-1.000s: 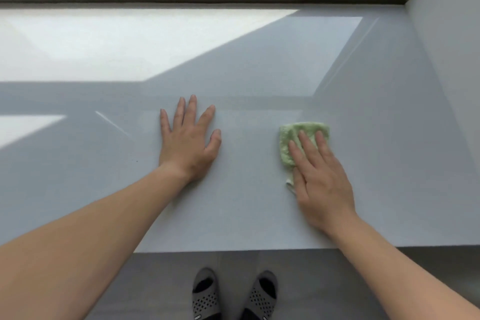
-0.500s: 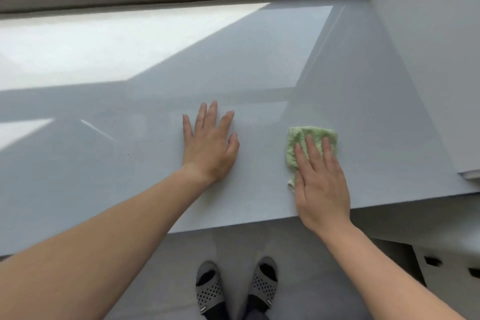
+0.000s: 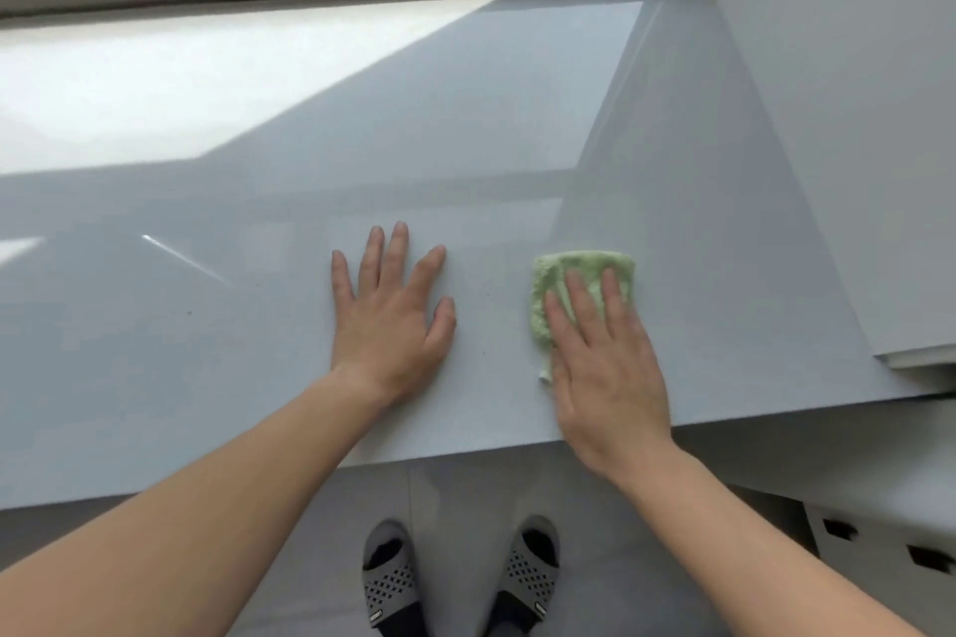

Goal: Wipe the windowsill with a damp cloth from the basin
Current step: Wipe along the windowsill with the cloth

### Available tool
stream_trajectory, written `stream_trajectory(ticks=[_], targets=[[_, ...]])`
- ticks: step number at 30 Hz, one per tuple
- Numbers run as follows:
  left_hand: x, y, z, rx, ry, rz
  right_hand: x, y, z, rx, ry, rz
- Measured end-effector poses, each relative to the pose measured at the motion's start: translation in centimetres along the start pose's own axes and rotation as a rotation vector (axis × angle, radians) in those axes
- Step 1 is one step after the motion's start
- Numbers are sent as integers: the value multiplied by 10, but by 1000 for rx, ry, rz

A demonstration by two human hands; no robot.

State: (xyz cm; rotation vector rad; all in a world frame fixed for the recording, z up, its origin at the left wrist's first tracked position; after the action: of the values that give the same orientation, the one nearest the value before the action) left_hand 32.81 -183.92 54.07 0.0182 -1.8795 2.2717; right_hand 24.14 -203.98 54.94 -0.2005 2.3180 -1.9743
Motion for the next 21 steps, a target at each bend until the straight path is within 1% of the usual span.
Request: stream_trajectory(ticks=[2,3,4,5,7,9,10,11,13,15,16,17,18,20,21], targets=[[0,-2,1,15,-14,25,9,3,-7,-50,-228,-53],[-2,-5,3,23,-23,43,5,1,4,-73,-297,-72],[-9,-10,5,30,-33,65,-5,-1,20,-69,-318,-70],[-20,-16,6,41,-40,93,-18,-4,39,-64,-279,-51],[-50,-25,10,85,-61,118,-54,-11,74,-80,-57,18],[-73,-21,13,105,-103,59,-81,-13,79,-84,166,52],[-78,-14,13,84,-126,22,-88,-13,68,-67,193,70],[-79,-9,13,47,-142,3,-90,-10,51,-54,145,69],[-77,-3,14,-9,-149,14,-82,-1,18,-45,-81,8],[-76,-4,13,-9,-152,30,-80,-2,19,-62,-288,-76],[-76,-5,13,-9,-152,30,-89,-4,33,-68,-335,-86],[-77,-5,13,-14,-152,27,-102,-6,51,-64,-324,-83],[-77,-6,14,-16,-153,24,-117,-10,71,-60,-251,-64],[-77,-5,15,-2,-153,25,-148,-15,100,-77,-19,-40],[-77,-5,15,7,-155,28,-158,-16,98,-69,62,-27]])
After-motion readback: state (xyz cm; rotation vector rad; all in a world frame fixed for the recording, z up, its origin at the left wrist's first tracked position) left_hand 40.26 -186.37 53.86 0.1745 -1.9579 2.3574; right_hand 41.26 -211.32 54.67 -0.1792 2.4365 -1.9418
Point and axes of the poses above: each hand's wrist, its own x-axis away from the middle knuckle, its own y-axis out of the palm, z = x × y, the point moved 5 cm from there along -x, towards the middle knuckle, and after that the axes turned 6 degrees about -y, right-handed, at the moved point
